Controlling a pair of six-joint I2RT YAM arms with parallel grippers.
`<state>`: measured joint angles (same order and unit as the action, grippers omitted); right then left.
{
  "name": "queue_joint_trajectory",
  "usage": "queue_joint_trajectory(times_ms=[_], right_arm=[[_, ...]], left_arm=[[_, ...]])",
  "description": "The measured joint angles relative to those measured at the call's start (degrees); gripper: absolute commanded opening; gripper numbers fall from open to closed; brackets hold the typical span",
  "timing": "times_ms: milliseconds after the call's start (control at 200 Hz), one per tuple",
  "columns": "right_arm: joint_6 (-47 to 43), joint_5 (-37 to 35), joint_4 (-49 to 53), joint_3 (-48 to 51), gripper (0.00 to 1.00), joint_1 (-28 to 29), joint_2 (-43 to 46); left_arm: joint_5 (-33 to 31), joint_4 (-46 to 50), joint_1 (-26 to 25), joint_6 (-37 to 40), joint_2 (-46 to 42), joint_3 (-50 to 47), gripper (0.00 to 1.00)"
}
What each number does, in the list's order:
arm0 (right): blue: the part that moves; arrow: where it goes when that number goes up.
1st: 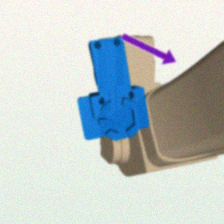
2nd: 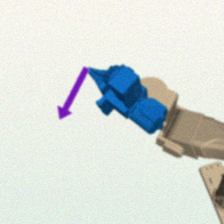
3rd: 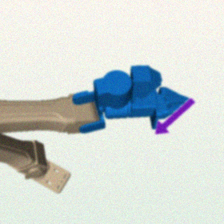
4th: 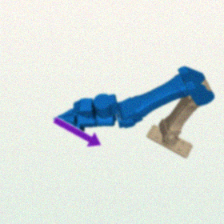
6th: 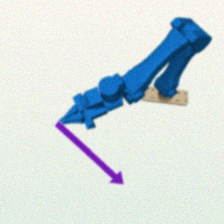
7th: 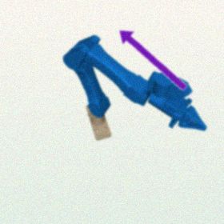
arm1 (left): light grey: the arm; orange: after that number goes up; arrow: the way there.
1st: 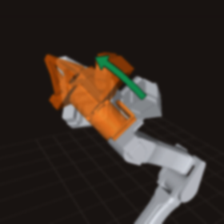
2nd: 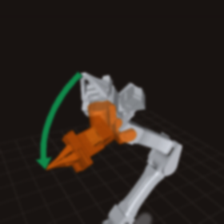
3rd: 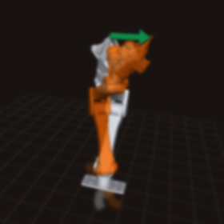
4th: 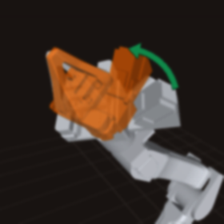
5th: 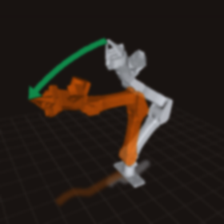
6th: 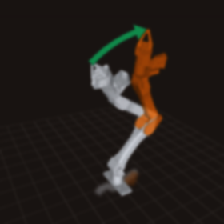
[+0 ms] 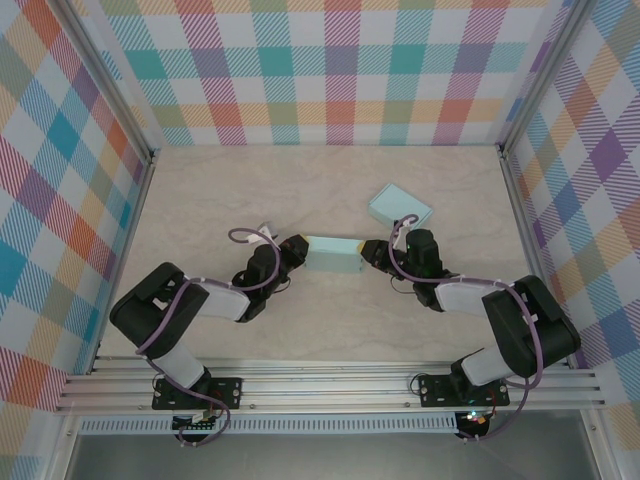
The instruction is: Fold the paper box
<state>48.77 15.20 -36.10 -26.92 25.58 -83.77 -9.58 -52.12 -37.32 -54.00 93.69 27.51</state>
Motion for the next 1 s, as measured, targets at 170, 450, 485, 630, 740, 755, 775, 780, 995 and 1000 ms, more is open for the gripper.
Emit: queue_joint_trajectory(times_ms=[170, 450, 485, 630, 740, 755, 775, 780, 995, 1000], right_arm=[[-0.9, -0.4, 2.9, -1.7, 0.23, 0.4, 0.1], [-3.6, -0.3, 12.5, -5.4, 0.55, 1.2, 1.0], [-3.9, -0.3, 14.1, -5.8, 0.59, 1.1, 1.3], [-5.7, -0.5, 21.7, -8.6, 0.79, 1.2, 2.6], [-7.5, -0.8, 26.4, -11.5, 0.97, 1.2, 4.1], [-8.1, -0.8, 26.9, -12.0, 0.99, 1.2, 4.4], [-8.0, -1.0, 27.8, -12.6, 1.0, 1.2, 4.9], [-8.4, -1.1, 28.1, -12.9, 1.0, 1.2, 5.0], [-11.5, -5.7, 39.8, -19.6, 1.0, 1.2, 12.9], [-11.6, -6.0, 40.3, -19.8, 1.0, 1.2, 13.2]], left_arm=[[0.7, 15.8, 0.0, 3.0, -7.9, 2.3, 0.37], [1.4, 42.6, 0.8, 12.1, -17.4, 8.4, 0.59], [1.4, 44.4, 0.9, 13.2, -18.1, 9.2, 0.62], [1.5, 49.6, 2.0, 18.7, -20.3, 12.2, 0.73], [2.0, 52.3, 2.6, 23.7, -21.3, 14.4, 0.79], [2.2, 52.6, 2.6, 24.0, -21.3, 14.8, 0.8], [2.6, 53.1, 2.6, 25.8, -21.3, 15.4, 0.8], [2.6, 53.2, 2.6, 25.9, -21.3, 15.5, 0.8], [13.4, 59.2, 2.6, 46.3, -20.2, 23.8, 0.88], [13.6, 59.3, 2.6, 46.8, -20.1, 23.9, 0.88]])
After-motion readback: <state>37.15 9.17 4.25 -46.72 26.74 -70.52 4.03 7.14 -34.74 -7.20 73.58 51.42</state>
